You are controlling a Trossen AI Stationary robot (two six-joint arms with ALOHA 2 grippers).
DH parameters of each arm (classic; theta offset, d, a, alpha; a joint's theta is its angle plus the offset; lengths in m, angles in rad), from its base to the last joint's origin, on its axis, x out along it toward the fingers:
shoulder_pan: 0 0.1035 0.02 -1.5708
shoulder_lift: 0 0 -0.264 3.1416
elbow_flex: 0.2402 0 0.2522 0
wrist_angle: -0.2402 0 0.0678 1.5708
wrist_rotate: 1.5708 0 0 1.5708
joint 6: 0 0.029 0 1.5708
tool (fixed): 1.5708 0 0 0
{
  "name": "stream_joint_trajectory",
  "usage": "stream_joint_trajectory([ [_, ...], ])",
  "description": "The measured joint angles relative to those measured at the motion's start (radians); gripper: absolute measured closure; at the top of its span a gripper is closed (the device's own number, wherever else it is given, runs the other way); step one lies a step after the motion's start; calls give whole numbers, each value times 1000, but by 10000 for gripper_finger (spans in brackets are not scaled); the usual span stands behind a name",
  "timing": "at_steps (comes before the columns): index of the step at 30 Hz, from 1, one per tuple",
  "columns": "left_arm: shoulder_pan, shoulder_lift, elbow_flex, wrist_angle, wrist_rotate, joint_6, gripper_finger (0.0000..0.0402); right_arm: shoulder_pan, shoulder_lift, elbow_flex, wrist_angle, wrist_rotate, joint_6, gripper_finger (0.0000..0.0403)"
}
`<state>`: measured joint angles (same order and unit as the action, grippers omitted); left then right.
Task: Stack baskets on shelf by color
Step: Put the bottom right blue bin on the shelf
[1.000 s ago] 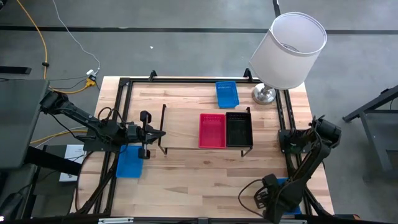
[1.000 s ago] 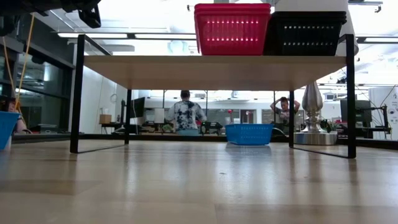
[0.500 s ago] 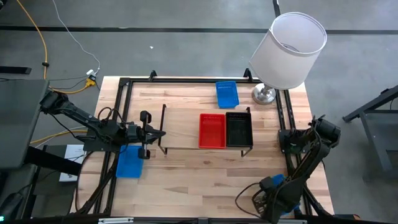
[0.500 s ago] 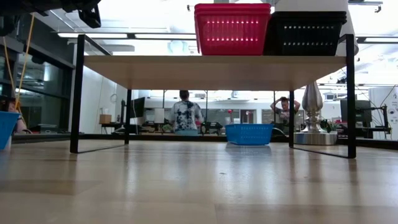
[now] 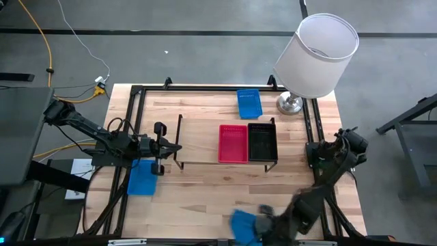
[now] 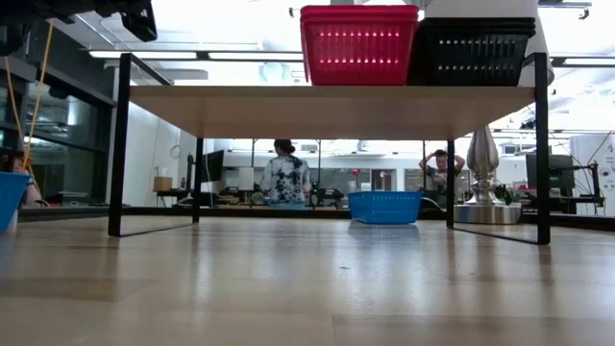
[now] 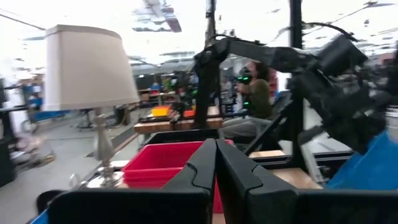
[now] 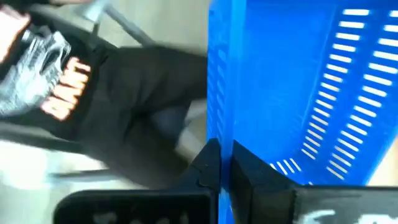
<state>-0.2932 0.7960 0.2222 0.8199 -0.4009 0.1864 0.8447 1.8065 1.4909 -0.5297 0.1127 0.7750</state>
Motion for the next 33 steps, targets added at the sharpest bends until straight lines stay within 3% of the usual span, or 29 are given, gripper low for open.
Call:
stream_joint_trajectory([
  [8,-21,-63,-1,2,177,-69,399,-149,66,318,-130,123,-1153,402],
  [12,-47,-97,-1,-1,235,-135,399,-215,85,464,-244,280,-1550,402],
  [17,-88,-111,-1,-5,273,-184,399,-335,85,561,-367,346,-1777,402],
  [28,-155,-110,-1,-3,251,-168,399,-582,87,573,-588,298,-1968,403],
  [33,-154,-110,-1,-2,165,-149,399,-630,87,573,-627,236,-2070,403],
])
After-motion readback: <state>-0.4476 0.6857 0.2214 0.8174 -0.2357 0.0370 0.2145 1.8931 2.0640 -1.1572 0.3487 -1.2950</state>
